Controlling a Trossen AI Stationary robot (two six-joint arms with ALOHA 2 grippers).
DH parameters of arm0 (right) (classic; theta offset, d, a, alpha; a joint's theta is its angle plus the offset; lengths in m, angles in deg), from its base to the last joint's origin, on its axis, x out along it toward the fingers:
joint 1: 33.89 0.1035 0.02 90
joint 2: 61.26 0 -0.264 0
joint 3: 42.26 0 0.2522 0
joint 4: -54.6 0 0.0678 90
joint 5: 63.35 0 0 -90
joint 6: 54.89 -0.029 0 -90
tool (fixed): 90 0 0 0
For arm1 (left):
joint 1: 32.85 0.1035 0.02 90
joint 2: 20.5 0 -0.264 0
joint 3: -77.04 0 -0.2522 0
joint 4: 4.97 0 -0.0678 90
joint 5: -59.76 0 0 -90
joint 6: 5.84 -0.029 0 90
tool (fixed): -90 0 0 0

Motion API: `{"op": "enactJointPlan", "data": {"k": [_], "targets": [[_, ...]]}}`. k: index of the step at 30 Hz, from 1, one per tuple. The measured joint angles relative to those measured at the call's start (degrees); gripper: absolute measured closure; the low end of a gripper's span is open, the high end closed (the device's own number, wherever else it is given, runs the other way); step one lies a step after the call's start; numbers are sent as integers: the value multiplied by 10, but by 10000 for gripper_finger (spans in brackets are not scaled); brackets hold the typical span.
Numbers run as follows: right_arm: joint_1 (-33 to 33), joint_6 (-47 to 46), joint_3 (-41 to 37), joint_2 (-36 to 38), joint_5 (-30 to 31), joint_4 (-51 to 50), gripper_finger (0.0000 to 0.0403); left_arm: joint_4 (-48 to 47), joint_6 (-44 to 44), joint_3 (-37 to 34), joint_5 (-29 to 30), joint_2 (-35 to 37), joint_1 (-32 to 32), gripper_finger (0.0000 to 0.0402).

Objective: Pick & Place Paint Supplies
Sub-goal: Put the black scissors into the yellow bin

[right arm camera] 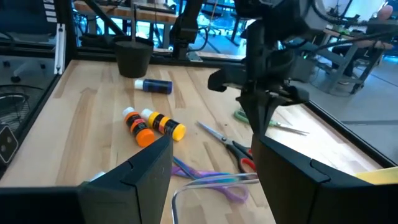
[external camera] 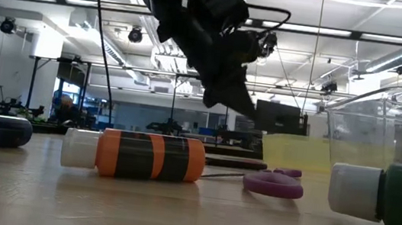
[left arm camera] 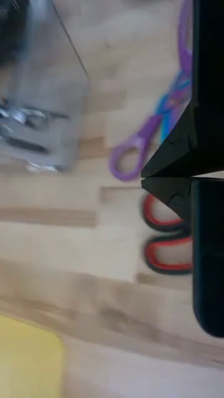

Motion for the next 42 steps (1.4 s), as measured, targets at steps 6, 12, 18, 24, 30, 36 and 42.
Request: {"op": "enactJointPlan", "data": {"k": [6, 12, 18, 24, 30, 36, 42], "targets": [[0, 2, 0, 0, 1, 0, 184, -58, 0, 0, 45, 0, -5, 355], [0, 1, 0, 0, 4, 0, 184, -92, 0, 0, 87, 0, -18, 299], [0, 0, 0, 0, 4, 0, 184, -128, 2, 0, 154, 0, -29, 287], [0, 0, 0, 0, 4, 2, 184, -167, 31, 0, 281, 0, -31, 286], [0, 0, 0, 0, 4, 3, 184, -225, 79, 0, 330, 0, -14, 286], [0, 0, 0, 0, 4, 4, 184, -289, 119, -6, 319, 0, 11, 286], [0, 2, 0, 0, 3, 5, 184, -283, 110, -37, 287, 1, 18, 286]]}}
